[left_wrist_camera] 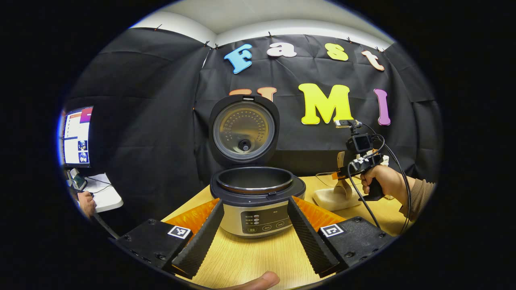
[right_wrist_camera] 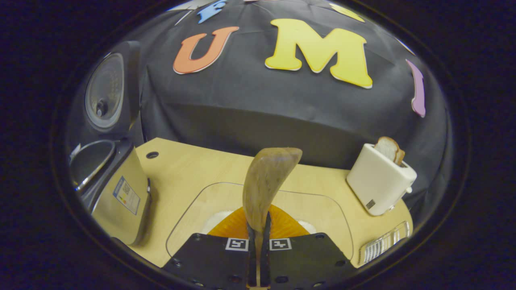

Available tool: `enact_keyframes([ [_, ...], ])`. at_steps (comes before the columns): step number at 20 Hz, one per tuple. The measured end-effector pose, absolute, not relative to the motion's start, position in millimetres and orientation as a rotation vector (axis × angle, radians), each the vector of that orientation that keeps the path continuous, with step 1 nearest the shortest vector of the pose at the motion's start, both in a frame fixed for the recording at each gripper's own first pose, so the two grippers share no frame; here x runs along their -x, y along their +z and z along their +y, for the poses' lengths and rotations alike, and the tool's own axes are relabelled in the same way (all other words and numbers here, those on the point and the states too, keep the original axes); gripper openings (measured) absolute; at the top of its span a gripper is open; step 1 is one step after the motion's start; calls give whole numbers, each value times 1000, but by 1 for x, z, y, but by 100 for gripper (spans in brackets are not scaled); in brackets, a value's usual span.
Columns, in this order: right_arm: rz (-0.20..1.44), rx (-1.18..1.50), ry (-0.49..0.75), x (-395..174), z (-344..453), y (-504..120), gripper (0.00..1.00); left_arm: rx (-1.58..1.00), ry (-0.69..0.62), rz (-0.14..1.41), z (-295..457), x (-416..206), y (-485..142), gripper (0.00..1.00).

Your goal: Close the left gripper, press the button to open the rice cooker; take a wooden spoon from the chopstick holder with the right hand, scoop a spoonful of rice and pour it into the rice cooker, then put the wooden spoon back into the chopstick holder.

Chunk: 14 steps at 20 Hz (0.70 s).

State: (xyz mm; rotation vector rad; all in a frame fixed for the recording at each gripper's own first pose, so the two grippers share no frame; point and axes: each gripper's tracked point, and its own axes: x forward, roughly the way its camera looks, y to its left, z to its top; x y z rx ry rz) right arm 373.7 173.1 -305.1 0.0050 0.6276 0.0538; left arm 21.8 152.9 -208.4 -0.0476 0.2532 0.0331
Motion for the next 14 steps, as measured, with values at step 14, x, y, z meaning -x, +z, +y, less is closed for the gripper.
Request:
enact_keyframes([
  [14, 654, -836, 102, -376, 162, -303, 4, 52, 34, 261, 145, -26, -207, 100],
])
